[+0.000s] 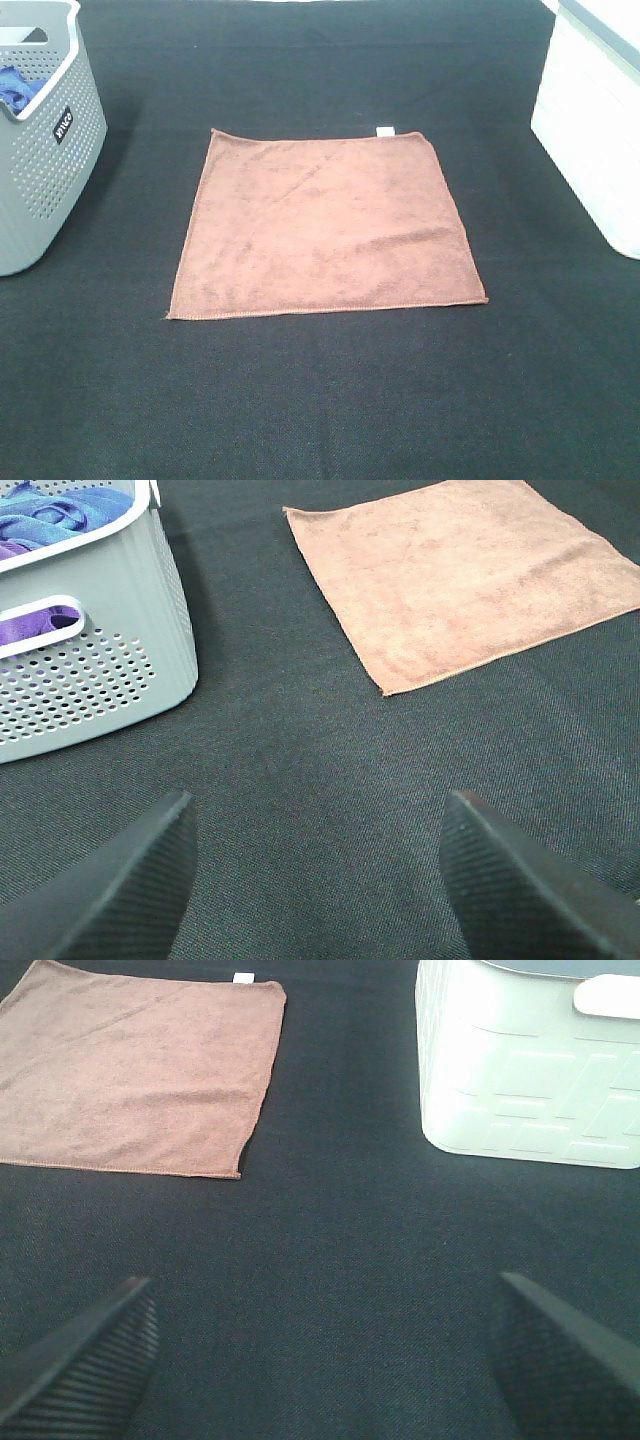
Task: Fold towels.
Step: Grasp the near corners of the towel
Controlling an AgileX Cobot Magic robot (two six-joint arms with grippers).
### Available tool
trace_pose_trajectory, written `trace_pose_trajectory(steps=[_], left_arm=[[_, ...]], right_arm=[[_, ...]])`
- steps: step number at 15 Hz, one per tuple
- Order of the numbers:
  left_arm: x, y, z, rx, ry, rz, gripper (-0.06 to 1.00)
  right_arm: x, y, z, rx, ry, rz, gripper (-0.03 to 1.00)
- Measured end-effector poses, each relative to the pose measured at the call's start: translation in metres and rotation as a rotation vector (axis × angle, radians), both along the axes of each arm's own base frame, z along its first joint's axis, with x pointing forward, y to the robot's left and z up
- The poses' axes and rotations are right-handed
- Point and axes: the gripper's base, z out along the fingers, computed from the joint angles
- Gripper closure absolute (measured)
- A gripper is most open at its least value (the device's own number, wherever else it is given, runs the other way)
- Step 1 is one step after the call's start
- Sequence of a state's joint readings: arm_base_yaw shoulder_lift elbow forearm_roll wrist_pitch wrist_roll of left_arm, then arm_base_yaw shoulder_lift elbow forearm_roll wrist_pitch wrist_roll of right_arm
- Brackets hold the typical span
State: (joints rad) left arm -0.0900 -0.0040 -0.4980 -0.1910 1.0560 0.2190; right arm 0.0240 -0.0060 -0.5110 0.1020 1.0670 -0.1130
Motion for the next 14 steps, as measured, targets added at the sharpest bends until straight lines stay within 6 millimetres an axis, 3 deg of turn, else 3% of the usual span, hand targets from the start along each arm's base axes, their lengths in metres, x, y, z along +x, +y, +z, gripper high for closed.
trace_pose_trajectory(steps=[14], left_arm=[[0.0000, 0.0000, 0.0000, 0.000, 0.000, 0.000, 0.28]], right_arm=[[0.0000, 0.0000, 0.0000, 0.000, 0.000, 0.000, 0.13]])
